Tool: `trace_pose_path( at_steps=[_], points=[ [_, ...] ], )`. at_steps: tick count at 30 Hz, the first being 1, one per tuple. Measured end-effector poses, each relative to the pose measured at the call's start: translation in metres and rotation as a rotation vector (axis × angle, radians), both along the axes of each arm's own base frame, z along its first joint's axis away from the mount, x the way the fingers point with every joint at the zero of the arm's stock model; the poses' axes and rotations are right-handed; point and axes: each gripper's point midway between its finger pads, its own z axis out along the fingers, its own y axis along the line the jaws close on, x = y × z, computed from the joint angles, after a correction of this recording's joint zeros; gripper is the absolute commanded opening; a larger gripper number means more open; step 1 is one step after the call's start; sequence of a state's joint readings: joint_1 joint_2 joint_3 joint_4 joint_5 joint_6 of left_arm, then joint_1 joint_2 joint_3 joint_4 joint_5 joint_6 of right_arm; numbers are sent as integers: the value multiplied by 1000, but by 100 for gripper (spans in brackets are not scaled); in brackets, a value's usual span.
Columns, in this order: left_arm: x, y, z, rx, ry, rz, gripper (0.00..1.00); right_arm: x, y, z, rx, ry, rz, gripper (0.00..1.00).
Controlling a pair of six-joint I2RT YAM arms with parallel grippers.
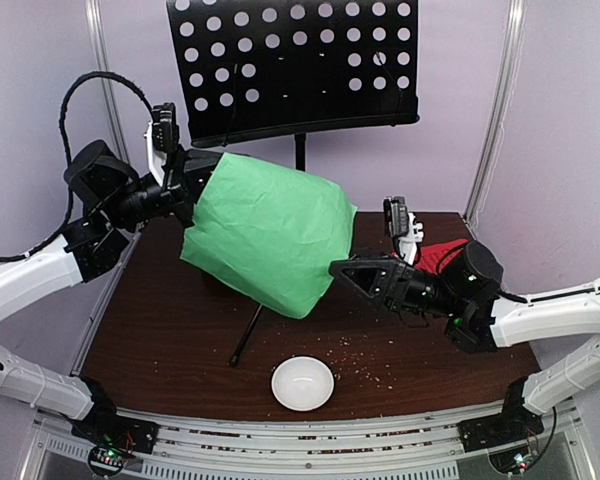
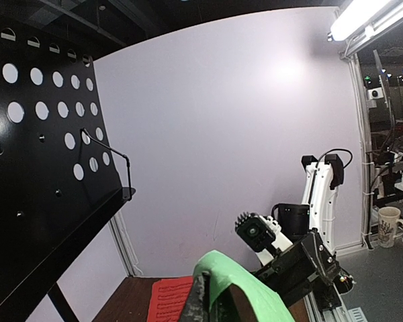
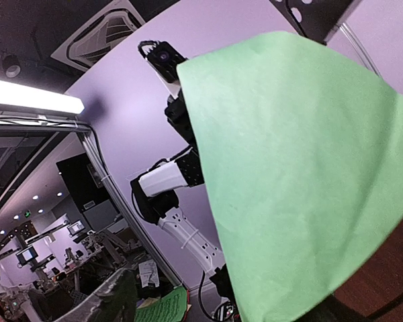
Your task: Pack up the instrument practice props
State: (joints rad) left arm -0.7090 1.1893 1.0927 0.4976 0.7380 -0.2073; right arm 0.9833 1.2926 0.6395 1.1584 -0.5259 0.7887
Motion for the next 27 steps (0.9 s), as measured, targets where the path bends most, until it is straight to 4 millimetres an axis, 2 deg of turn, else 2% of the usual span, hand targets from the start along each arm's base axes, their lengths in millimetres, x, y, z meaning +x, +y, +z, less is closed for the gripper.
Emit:
trace_pose_path(
  at_steps=[4, 6, 9, 10, 11, 13, 14, 15, 17, 20, 22, 24, 27],
  points=[
    [2, -2, -2, 4, 7, -2, 0, -5, -2, 19, 56, -42, 1, 51],
    [2, -2, -2, 2, 7, -4, 0, -4, -4, 23, 68, -56, -14, 36],
    [1, -2, -1, -2, 7, -10, 0, 0, -5, 25, 82, -56, -37, 6],
    [0, -2, -1, -4, 7, -15, 0, 2, -5, 24, 83, -57, -48, 0],
    [0, -2, -1, -5, 8, -17, 8, 4, -5, 24, 83, -54, -60, 0],
    [0, -3, -2, -2, 14, -21, 39, 10, -5, 22, 75, -47, -89, 0],
    [1, -3, -3, 1, 14, -18, 51, 13, -5, 20, 64, -44, -108, 0],
    [2, -3, -4, 4, 19, -13, 61, 16, -5, 17, 50, -38, -128, 0],
    [7, -2, -6, 10, 32, 16, 74, 23, -8, 11, 12, -30, -174, 0],
    [15, 3, -15, 26, 54, 89, 82, 40, -22, 0, -59, -23, -274, 0],
    [20, 11, -23, 37, 75, 146, 85, 61, -37, -14, -146, -2, -379, 0],
    [29, 23, -30, 42, 94, 204, 86, 92, -62, -36, -259, 38, -518, 0],
    [45, 41, -43, 46, 130, 286, 87, 136, -111, -77, -449, 127, -727, 0]
  ],
)
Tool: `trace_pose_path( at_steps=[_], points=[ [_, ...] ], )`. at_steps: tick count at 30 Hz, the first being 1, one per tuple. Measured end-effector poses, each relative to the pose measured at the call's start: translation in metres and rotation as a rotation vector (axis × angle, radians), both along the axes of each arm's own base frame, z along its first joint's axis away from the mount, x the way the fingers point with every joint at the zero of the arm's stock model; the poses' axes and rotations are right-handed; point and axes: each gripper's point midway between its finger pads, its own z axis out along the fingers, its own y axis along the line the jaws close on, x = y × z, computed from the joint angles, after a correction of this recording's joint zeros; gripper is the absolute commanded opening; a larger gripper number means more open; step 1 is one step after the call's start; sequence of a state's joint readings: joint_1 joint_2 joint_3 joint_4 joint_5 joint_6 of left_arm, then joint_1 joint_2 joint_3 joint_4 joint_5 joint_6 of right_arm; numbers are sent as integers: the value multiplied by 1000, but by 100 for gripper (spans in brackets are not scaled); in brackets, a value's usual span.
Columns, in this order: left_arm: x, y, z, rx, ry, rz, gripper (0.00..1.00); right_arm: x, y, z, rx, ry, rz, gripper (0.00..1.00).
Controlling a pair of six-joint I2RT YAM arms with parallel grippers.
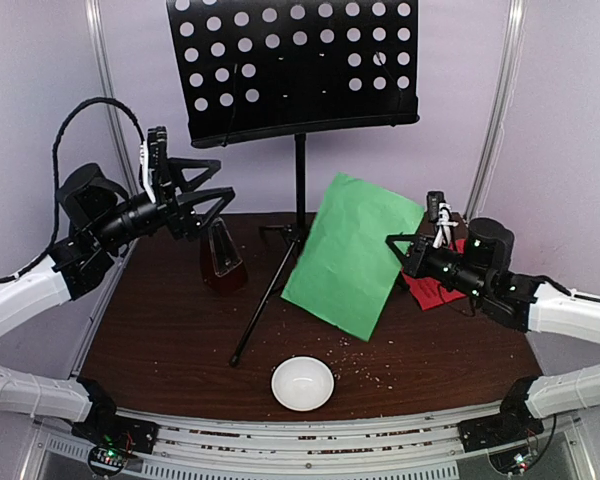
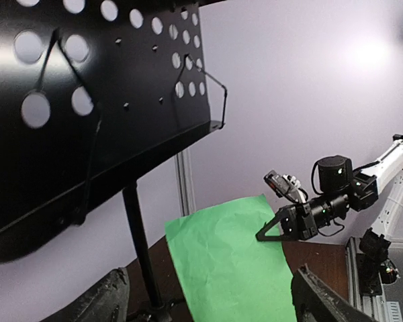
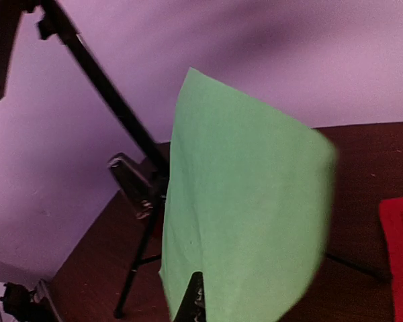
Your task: Pack up the instrument practice props
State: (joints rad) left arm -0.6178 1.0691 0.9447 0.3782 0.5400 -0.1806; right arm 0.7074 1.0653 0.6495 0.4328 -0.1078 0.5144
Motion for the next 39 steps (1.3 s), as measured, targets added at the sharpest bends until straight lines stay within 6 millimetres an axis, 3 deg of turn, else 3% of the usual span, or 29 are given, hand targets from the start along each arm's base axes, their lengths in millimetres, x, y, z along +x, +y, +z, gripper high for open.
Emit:
trace_pose_path(
  at_steps=[3, 6, 8, 11, 15, 19, 22, 26, 29, 31, 34, 35, 38, 39],
  points=[
    [16, 17, -23, 13, 58, 74, 87, 35, -78, -42, -177, 126, -271, 0],
    [27, 27, -38, 23, 100, 123, 88, 46, -139, -51, -291, 181, -469, 0],
    [32, 31, -44, 30, 119, 148, 88, 48, -171, -42, -366, 185, -589, 0],
    [36, 35, -48, 35, 134, 175, 88, 50, -204, -12, -452, 148, -747, 0],
    [42, 39, -53, 39, 156, 218, 88, 52, -229, 28, -518, 71, -893, 0],
    [48, 43, -67, 45, 195, 255, 88, 58, -237, 34, -603, 34, -952, 0],
    [49, 46, -88, 48, 253, 271, 88, 71, -227, 14, -715, 26, -949, 0],
    [46, 49, -112, 54, 323, 275, 88, 94, -205, -56, -948, 91, -878, 0],
    [43, 51, -116, 45, 343, 274, 88, 105, -194, -114, -1084, 170, -794, 0],
    [41, 53, -114, 33, 343, 278, 88, 109, -187, -139, -1116, 203, -736, 0],
    [39, 57, -114, 10, 357, 291, 88, 115, -173, -162, -1099, 227, -653, 0],
    [38, 59, -118, 4, 370, 296, 88, 118, -166, -168, -1086, 237, -623, 4],
    [39, 61, -143, 1, 441, 308, 88, 126, -153, -181, -1049, 258, -573, 44],
    [39, 61, -153, 5, 471, 310, 87, 128, -150, -183, -1040, 262, -563, 52]
  ],
)
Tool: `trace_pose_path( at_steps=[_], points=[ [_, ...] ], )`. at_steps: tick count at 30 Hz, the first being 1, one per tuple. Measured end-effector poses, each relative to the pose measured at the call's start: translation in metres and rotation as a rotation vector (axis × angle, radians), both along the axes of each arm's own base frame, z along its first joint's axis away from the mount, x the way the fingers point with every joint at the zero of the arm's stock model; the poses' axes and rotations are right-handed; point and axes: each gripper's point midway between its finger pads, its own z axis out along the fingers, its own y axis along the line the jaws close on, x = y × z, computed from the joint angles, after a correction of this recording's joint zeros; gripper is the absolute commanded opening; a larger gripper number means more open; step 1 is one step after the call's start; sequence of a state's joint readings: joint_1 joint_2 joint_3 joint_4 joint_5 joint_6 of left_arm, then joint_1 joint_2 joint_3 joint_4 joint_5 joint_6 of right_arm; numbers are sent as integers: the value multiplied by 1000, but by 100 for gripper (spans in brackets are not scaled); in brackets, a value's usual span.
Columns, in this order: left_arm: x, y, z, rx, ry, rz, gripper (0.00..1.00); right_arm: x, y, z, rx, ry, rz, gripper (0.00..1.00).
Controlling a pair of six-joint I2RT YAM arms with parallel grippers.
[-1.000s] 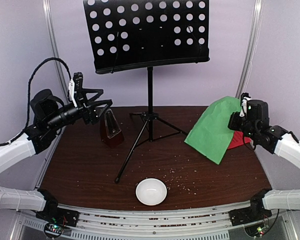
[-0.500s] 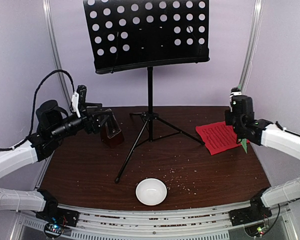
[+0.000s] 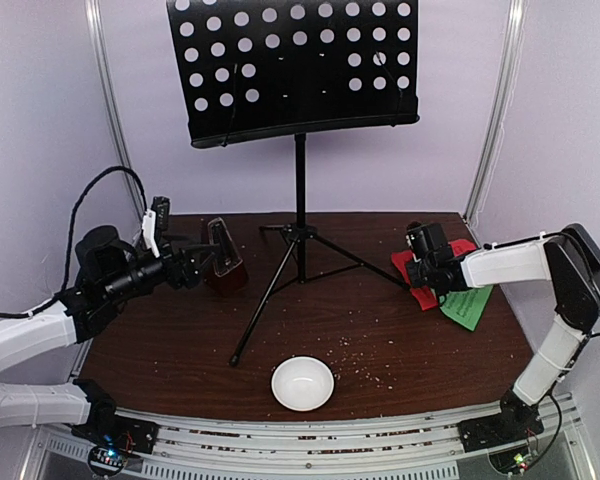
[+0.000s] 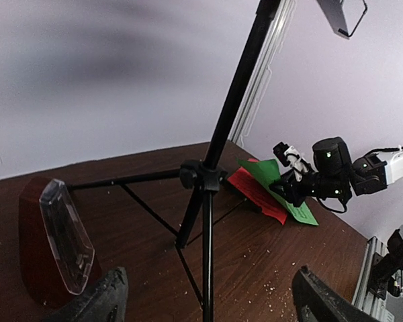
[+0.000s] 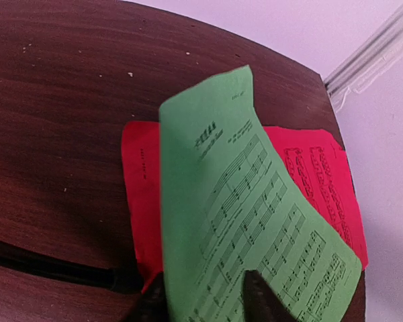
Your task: Pack up the instrument practice props
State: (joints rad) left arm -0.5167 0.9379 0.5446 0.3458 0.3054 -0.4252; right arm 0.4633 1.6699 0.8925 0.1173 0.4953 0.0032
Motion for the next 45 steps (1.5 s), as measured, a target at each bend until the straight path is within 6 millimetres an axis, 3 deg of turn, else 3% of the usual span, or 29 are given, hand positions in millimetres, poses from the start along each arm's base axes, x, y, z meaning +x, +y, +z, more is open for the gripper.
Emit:
trace_pose_path(
  at_steps=[3, 6, 10, 14, 16, 19, 26, 31, 37, 42, 45],
  points=[
    [1, -1, -21, -3, 70, 2, 86, 1, 4, 1, 39, -6, 4, 67],
    [4, -4, -31, -19, 122, 1, 84, -1, 6, 17, 82, -43, 8, 77],
    [4, -21, -44, -32, 175, -35, 82, -15, 0, 66, 217, -169, 5, 91],
    [3, -48, -68, -24, 250, -117, 80, -30, -9, 124, 400, -345, 21, 93],
    [7, -59, -74, -22, 275, -148, 80, -37, -7, 140, 475, -388, 52, 94],
    [18, -72, -75, -21, 286, -172, 78, -47, 4, 143, 560, -384, 111, 94],
    [45, -100, -79, -1, 297, -223, 77, -73, 17, 122, 703, -318, 169, 96],
    [61, -111, -81, 33, 290, -227, 76, -81, 20, 125, 756, -327, 188, 97],
    [76, -123, -96, 95, 297, -230, 51, -83, 23, 144, 767, -352, 219, 98],
    [84, -136, -123, 166, 326, -234, 43, -90, 21, 165, 757, -397, 248, 100],
    [82, -137, -137, 193, 352, -238, 29, -96, 18, 176, 749, -427, 264, 100]
  ],
)
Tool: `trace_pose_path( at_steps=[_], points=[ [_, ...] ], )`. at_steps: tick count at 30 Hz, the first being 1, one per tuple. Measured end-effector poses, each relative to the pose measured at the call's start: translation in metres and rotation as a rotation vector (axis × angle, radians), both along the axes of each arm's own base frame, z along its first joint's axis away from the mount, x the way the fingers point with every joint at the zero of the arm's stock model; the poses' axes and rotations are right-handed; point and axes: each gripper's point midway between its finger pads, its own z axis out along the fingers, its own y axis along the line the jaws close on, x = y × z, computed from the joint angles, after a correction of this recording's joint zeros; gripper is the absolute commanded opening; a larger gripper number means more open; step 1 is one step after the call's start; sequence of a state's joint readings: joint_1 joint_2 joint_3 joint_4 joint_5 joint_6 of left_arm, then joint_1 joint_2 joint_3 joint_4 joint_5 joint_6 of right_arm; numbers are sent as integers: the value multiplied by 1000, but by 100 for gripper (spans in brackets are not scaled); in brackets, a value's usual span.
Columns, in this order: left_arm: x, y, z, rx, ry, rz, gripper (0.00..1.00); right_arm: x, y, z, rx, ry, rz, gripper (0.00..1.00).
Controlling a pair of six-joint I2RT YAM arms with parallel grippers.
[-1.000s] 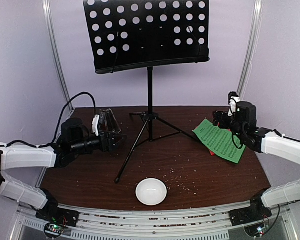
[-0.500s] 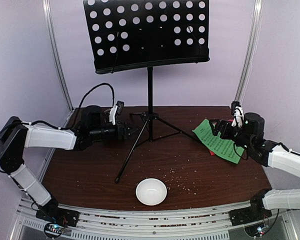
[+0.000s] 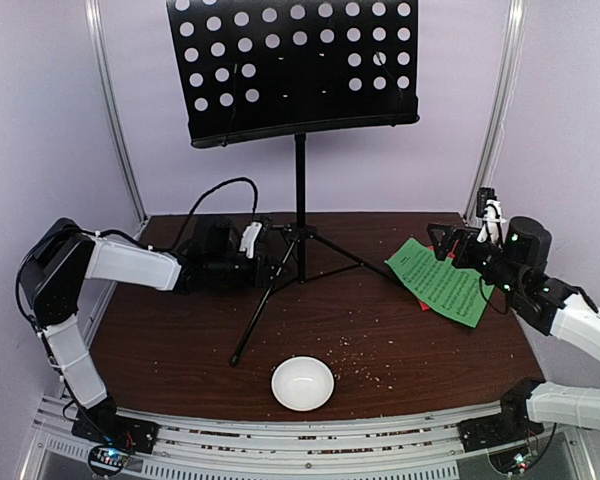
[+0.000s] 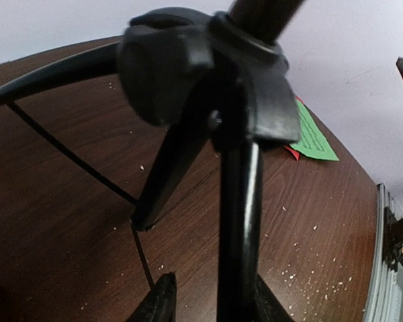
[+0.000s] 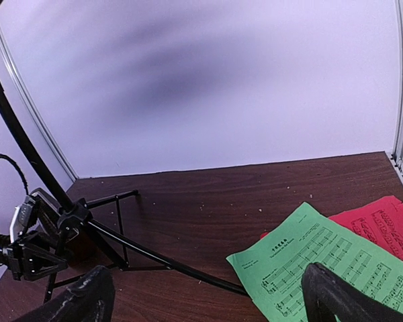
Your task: Pack up the instrument practice props
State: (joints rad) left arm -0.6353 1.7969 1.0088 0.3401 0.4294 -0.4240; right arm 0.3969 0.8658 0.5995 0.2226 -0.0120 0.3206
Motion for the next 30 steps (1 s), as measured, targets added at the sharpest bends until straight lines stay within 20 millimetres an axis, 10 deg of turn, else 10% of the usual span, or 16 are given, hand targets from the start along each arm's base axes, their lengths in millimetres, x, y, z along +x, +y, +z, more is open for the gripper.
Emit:
trace_pose_path(
  at_steps=[6, 20, 30],
  points=[
    [-4, -6, 0, 3, -7, -19, 0, -11, -5, 16, -3, -54, -2, 100],
    [-28, 42, 0, 59, -31, 179, 0, -13, -7, -3, -28, -22, -3, 100],
    [-24, 7, 1, 39, -39, 273, 0, -16, -8, -4, -11, -26, -5, 100]
  ],
)
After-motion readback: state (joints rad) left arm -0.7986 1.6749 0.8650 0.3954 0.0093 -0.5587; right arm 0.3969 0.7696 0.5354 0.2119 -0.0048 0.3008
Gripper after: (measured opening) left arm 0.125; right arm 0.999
